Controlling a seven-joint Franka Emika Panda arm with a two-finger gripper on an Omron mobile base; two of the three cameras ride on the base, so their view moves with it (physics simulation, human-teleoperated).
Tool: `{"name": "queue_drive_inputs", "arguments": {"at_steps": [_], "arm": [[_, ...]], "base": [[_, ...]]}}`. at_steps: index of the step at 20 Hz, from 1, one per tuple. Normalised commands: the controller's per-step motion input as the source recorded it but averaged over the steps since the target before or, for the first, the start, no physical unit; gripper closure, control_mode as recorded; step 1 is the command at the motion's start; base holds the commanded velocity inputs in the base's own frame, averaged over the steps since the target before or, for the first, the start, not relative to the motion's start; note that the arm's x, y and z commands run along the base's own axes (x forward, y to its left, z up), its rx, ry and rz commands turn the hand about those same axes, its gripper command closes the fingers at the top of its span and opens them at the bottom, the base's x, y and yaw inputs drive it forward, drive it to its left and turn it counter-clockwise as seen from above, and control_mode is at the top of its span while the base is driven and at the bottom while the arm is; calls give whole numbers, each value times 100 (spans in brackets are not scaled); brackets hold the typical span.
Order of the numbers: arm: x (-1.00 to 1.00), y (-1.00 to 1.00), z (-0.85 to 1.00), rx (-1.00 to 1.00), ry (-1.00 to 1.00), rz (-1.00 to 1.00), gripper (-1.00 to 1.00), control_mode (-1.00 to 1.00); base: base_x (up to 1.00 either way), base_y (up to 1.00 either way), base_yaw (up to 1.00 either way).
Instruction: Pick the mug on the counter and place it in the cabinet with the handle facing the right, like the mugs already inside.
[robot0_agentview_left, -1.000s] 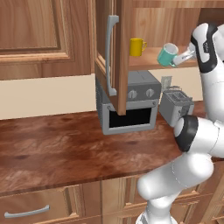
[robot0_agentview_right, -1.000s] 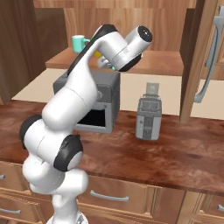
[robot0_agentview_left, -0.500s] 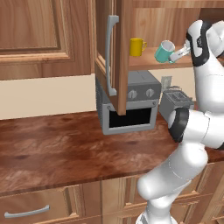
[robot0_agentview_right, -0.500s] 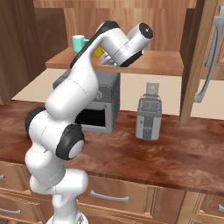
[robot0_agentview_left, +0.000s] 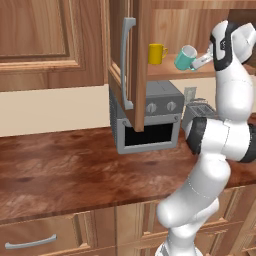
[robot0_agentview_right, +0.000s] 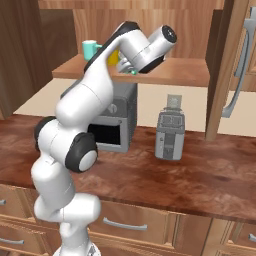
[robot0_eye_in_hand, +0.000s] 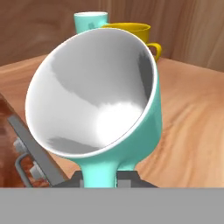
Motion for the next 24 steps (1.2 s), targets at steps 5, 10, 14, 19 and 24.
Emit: {"name": "queue_drive_inputs", "arguments": {"at_steps": [5,10,14,19,24], "arm": [[18,0,-9,0,0,14,100,-100],[28,-1,-6,0,0,17,100,-100],[28,-1,-1,0,0,16,100,-100],[21,0,-3,0,0,13,100,-100],[14,0,-15,0,0,9,-100,-100]], "base": [[0,0,0],[0,0,0],[0,0,0],[0,0,0],[0,0,0]]}}
